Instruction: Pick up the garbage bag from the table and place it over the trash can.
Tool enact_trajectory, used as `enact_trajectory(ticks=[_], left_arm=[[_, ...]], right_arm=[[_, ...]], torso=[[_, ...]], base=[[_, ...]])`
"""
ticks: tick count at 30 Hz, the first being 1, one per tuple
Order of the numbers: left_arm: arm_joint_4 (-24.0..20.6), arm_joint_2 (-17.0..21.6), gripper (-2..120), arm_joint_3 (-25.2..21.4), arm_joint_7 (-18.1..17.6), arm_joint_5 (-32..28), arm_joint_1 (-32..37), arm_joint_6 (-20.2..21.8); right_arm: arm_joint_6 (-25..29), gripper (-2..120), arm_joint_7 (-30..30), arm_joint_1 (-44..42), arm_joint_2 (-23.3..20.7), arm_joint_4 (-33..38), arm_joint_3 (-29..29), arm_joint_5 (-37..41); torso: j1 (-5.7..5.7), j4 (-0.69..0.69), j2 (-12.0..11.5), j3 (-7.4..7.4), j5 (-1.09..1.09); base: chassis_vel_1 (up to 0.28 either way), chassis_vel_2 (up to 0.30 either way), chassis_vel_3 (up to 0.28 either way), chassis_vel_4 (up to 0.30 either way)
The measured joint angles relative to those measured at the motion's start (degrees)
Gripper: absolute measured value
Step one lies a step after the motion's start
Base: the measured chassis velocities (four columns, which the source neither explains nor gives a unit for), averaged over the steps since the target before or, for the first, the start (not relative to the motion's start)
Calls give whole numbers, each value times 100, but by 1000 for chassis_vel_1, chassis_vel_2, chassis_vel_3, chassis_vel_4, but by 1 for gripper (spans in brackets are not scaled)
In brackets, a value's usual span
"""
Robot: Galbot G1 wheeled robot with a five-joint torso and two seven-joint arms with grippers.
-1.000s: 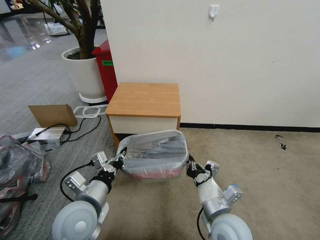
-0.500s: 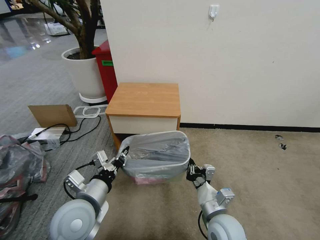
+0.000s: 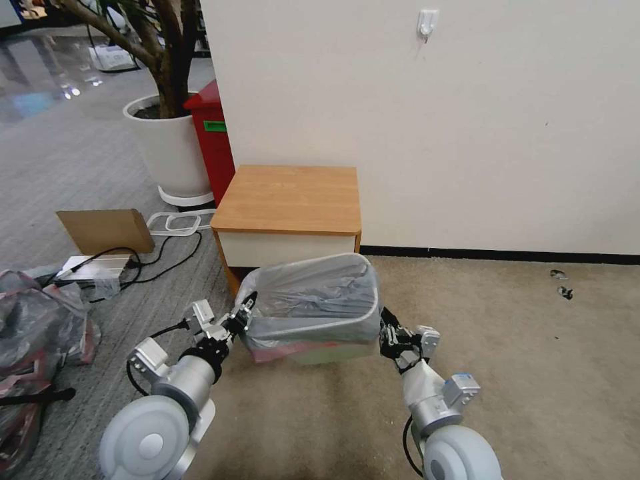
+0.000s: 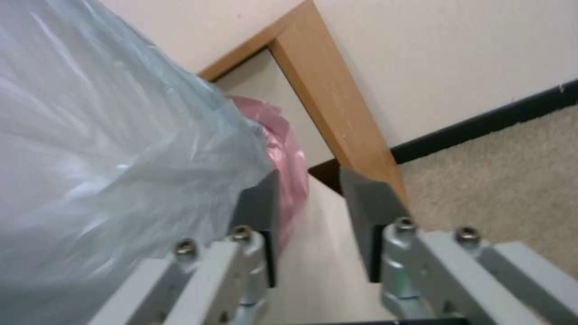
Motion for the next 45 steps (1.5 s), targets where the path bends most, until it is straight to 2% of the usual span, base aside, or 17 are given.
enact_trajectory(ticks=[8, 9, 14, 15, 18, 21, 23, 24, 27, 28, 30, 31, 35, 36, 38, 40, 45], left_arm=[[275, 180, 7, 0, -5, 173, -312, -6], [275, 180, 7, 0, -5, 173, -312, -6], [333, 343, 7, 197, -9, 732, -308, 5], [333, 343, 7, 197, -9, 732, -308, 5], [285, 477, 7, 331, 30, 1101, -213, 73], [257, 524, 7, 353, 67, 1231, -177, 82], [183, 647, 7, 369, 208, 1614, -64, 90], [183, 647, 7, 369, 208, 1614, -64, 90], [98, 723, 7, 371, 314, 2008, 63, 98], [98, 723, 7, 371, 314, 2008, 63, 98], [64, 740, 7, 377, 427, 2349, 132, 96], [64, 740, 7, 377, 427, 2349, 132, 96], [1, 765, 7, 410, 625, 2830, 219, 82], [1, 765, 7, 410, 625, 2830, 219, 82], [-38, 783, 7, 427, 679, 2976, 242, 78], [-88, 791, 7, 445, 710, 3096, 258, 78], [-131, 782, 7, 445, 740, 3204, 263, 78]], right_arm=[[-94, 62, -168, -428, -140, 647, 290, 1074], [-94, 62, -168, -428, -140, 647, 290, 1074], [-238, 84, -185, -337, -370, 1243, 580, 1334], [-238, 84, -185, -337, -370, 1243, 580, 1334], [-631, 96, -169, 331, -1017, 1615, 531, 1380], [-844, 98, -191, 610, -1276, 1698, 474, 1375], [-1466, 92, -428, 1540, -2107, 1765, 164, 1256], [-1466, 92, -428, 1540, -2107, 1765, 164, 1256], [-2204, 78, -960, 2581, -2691, 1593, -428, 948], [-2204, 78, -960, 2581, -2691, 1593, -428, 948], [-2468, 68, -1232, 3211, -2885, 1411, -1036, 626], [-2468, 68, -1232, 3211, -2885, 1411, -1036, 626], [-2961, 48, -1445, 4292, -2994, 1138, -2263, 120], [-2961, 48, -1445, 4292, -2994, 1138, -2263, 120], [-3166, 41, -1403, 4657, -2950, 1024, -2712, -23], [-3372, 30, -1336, 5016, -2873, 883, -3167, -187], [-3675, 18, -1244, 5409, -2754, 691, -3682, -382]], torso=[[0, 0, 0, 0, 1], [0, 0, 0, 0, 1], [0, -1, 0, 0, 0], [0, -1, 0, 0, 0], [0, 0, 0, 0, 0], [0, 0, 0, 0, 2], [0, 2, 0, 0, 0], [0, 2, 0, 0, 0], [0, 0, 0, 0, 1], [0, 0, 0, 0, 1], [0, 1, 0, 1, 1], [0, 1, 0, 1, 1], [0, 1, 0, 0, 0], [0, 1, 0, 0, 0], [0, 0, 0, 0, -1], [0, 1, 0, 0, -1], [0, 1, 0, 0, -1]], base=[[0, 0, 0, 0], [0, 0, 0, 0], [0, 0, 0, 0], [0, 0, 0, 0], [0, 0, 0, 0], [0, 0, 0, 0], [0, 0, 0, 0], [0, 0, 0, 0], [0, 0, 0, 0], [0, 0, 0, 0], [0, 0, 0, 0], [0, 0, 0, 0], [0, 0, 0, 0], [0, 0, 0, 0], [0, 0, 0, 0], [0, 0, 0, 0], [0, 0, 0, 0]])
